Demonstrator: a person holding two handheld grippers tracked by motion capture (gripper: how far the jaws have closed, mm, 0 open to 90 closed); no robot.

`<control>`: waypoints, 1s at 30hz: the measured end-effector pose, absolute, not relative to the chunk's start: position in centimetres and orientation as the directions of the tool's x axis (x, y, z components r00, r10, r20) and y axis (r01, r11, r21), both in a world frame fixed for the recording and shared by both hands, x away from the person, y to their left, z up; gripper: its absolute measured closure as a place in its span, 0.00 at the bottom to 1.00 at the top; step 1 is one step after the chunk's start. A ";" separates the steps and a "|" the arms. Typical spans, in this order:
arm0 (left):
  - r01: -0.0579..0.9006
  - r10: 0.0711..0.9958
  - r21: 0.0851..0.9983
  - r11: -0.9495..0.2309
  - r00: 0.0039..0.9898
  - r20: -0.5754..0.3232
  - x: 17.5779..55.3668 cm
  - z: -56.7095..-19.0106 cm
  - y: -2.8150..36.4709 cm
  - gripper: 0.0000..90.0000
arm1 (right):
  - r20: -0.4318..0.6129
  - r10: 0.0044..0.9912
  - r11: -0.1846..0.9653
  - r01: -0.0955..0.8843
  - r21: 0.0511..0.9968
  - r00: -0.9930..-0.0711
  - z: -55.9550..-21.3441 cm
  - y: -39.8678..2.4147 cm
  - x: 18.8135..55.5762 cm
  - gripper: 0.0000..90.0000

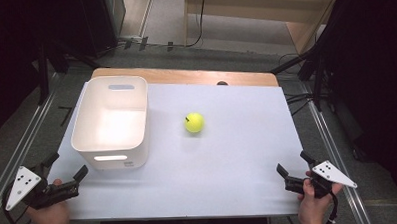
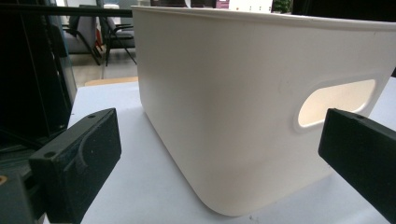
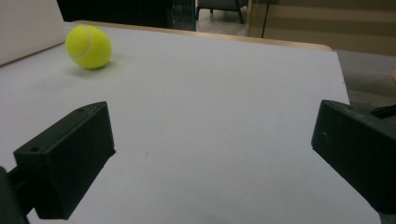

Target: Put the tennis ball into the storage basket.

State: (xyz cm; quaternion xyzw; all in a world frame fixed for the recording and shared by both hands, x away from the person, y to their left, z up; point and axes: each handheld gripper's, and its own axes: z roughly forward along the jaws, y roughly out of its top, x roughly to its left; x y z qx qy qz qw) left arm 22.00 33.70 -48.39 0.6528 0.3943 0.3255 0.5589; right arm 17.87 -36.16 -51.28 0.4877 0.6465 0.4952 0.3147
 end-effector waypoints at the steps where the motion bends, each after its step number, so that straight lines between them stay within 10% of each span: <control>1: 0.152 0.880 0.986 -0.065 0.475 -0.016 22.0 -48.4 33.7 0.00 | 0.073 0.941 0.037 0.315 0.948 -0.330 -51.3 -36.2 17.9 0.00; 30: 0.153 0.882 0.984 -0.091 0.471 0.009 21.9 -48.5 33.4 0.00 | 0.046 0.886 0.139 0.360 0.922 -0.462 -48.1 -33.1 21.5 0.00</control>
